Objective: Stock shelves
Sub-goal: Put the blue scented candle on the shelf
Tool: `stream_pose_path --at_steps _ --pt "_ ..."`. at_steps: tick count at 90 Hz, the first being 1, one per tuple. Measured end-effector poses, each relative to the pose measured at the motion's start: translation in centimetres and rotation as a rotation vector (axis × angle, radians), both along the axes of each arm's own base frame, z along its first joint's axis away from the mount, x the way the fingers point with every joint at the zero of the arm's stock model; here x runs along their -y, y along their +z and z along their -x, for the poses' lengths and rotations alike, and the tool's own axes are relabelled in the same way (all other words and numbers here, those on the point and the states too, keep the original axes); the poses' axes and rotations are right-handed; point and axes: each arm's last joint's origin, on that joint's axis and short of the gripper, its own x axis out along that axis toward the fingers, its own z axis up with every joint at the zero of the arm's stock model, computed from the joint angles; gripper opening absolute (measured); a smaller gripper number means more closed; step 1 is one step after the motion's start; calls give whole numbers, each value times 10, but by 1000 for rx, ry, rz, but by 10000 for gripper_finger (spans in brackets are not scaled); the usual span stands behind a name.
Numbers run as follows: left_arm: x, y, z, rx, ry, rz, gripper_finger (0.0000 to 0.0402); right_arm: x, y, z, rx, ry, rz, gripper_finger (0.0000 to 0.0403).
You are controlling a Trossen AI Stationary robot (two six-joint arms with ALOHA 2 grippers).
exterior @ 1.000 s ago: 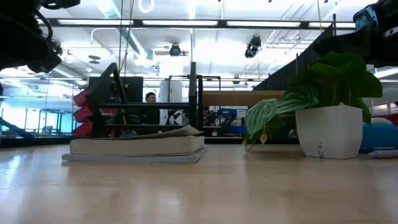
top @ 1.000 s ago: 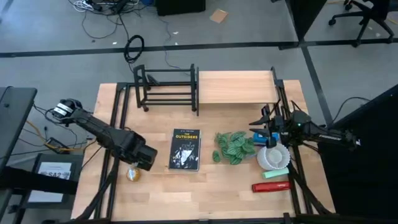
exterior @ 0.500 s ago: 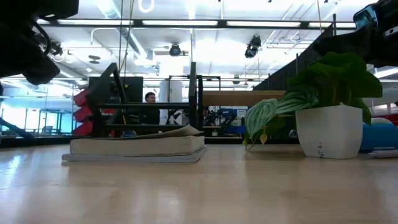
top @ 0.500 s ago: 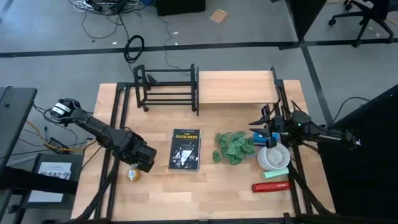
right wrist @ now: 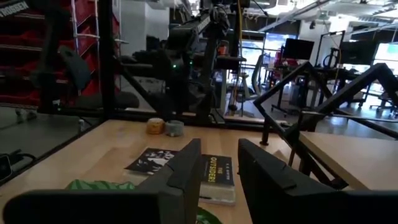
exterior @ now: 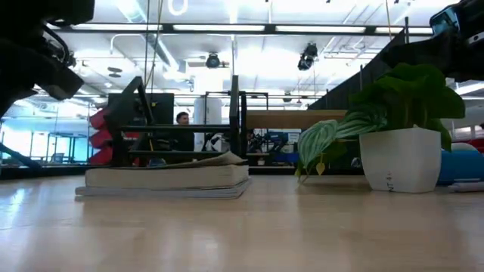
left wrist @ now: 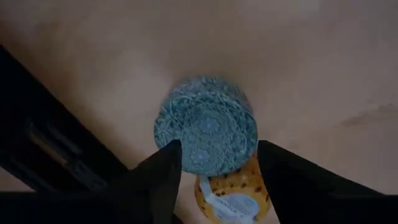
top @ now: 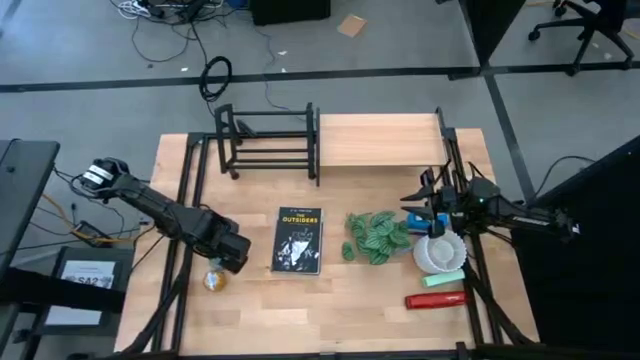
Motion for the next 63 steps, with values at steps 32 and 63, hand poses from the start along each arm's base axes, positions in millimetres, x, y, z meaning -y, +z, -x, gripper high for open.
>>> stream_pose_path --at_steps 32,63 --pt "0 0 1 16 -178 42 233 0 0 0 -1 0 0 77" --pt "-4 -12 4 38 -231 -31 233 0 0 0 0 0 0 77"
